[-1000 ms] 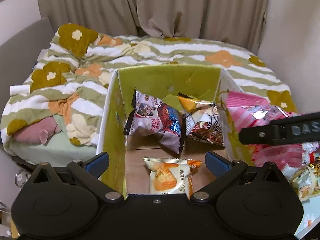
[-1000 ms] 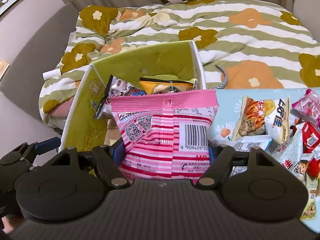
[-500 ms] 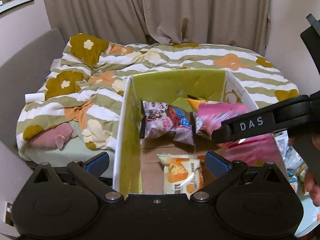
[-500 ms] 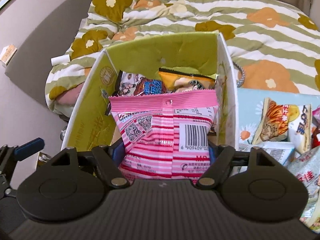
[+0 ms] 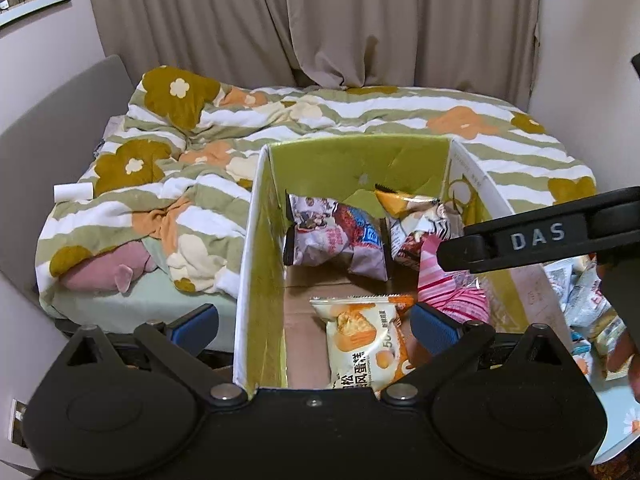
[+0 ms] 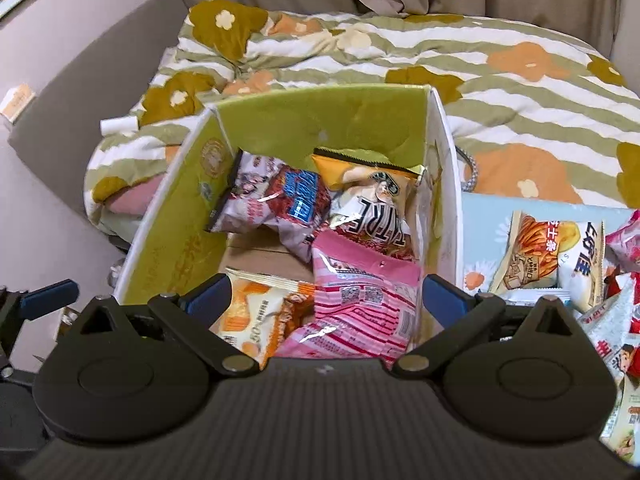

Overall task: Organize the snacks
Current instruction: 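Move both tools back over the snack pile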

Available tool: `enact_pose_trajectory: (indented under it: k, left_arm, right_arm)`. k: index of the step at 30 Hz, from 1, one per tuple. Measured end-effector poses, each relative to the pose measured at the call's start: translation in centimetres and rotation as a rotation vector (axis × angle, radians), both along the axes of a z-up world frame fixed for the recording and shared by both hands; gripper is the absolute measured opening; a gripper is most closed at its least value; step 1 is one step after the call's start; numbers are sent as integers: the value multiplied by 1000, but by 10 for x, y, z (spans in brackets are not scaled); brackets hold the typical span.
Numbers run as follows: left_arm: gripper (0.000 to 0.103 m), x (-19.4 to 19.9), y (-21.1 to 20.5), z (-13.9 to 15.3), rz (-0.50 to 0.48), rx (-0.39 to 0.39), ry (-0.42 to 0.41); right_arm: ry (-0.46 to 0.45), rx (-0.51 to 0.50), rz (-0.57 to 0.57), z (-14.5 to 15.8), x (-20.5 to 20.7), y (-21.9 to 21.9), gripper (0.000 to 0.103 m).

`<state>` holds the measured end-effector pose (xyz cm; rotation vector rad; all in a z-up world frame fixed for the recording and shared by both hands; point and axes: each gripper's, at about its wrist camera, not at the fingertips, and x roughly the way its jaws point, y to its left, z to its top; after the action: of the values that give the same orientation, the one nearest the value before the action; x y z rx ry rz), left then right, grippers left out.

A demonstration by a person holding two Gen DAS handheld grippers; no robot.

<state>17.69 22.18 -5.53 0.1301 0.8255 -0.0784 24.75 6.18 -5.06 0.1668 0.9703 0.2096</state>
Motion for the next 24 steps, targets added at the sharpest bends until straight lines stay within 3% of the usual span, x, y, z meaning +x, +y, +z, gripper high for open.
enact_pose_trajectory:
  k: [6, 12, 17, 24]
  left_arm:
    - [103, -9, -5, 17, -31, -11, -36]
    - [103, -19, -25, 32, -128, -54, -80]
    - [103, -30, -54, 38, -212, -68, -108]
    - [103, -50, -101, 42, -243, -50, -116]
  right_arm:
    - [-39, -12, -37, 26, -23, -13, 103]
    - [-89, -35, -81, 52, -58, -39, 103]
    - [-128, -42, -160, 61, -90, -74, 103]
    - [-173, -94, -214, 66, -136, -138, 103]
